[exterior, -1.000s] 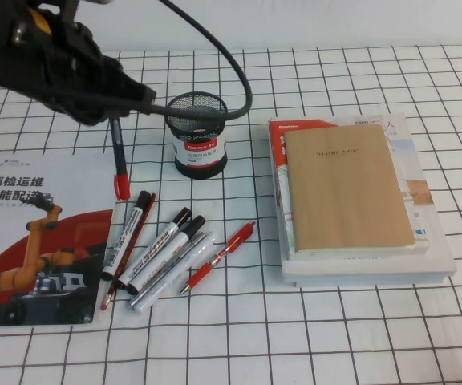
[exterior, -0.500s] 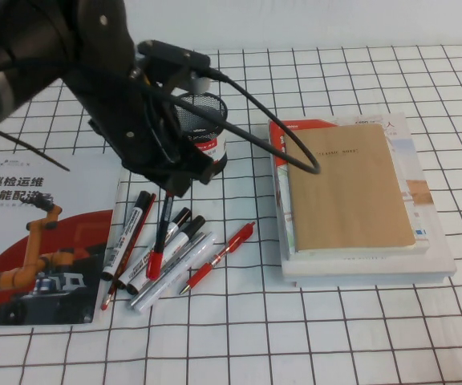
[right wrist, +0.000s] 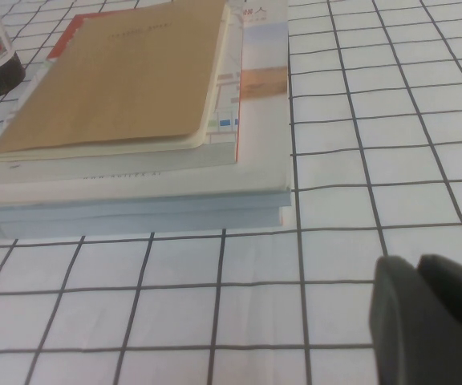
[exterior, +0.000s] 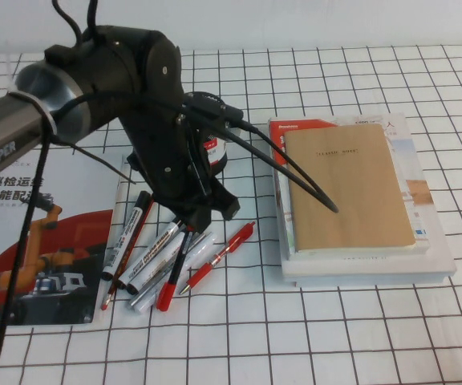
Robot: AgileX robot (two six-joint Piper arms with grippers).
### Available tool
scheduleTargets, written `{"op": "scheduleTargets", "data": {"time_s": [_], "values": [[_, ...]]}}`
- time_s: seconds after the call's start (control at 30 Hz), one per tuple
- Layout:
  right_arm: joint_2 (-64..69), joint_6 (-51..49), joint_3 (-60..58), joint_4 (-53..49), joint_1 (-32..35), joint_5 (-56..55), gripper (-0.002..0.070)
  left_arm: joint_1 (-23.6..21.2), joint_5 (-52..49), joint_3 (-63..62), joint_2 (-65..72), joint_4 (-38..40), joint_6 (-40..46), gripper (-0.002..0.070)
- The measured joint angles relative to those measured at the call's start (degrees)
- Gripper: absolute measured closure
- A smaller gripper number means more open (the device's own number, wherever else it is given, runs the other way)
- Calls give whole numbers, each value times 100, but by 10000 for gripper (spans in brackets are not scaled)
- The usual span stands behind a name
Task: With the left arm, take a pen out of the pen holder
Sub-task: 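Take a marker out of the pen holder and lay it on the table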
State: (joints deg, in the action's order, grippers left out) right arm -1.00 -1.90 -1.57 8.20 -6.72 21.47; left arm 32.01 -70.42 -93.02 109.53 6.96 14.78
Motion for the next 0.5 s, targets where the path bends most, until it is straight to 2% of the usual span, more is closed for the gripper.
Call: {"op": "scheduleTargets", "data": {"time_s": [0.5], "values": [[0,0,0,0,0,0,690,0,983,-8,445,221,253,629]]}}
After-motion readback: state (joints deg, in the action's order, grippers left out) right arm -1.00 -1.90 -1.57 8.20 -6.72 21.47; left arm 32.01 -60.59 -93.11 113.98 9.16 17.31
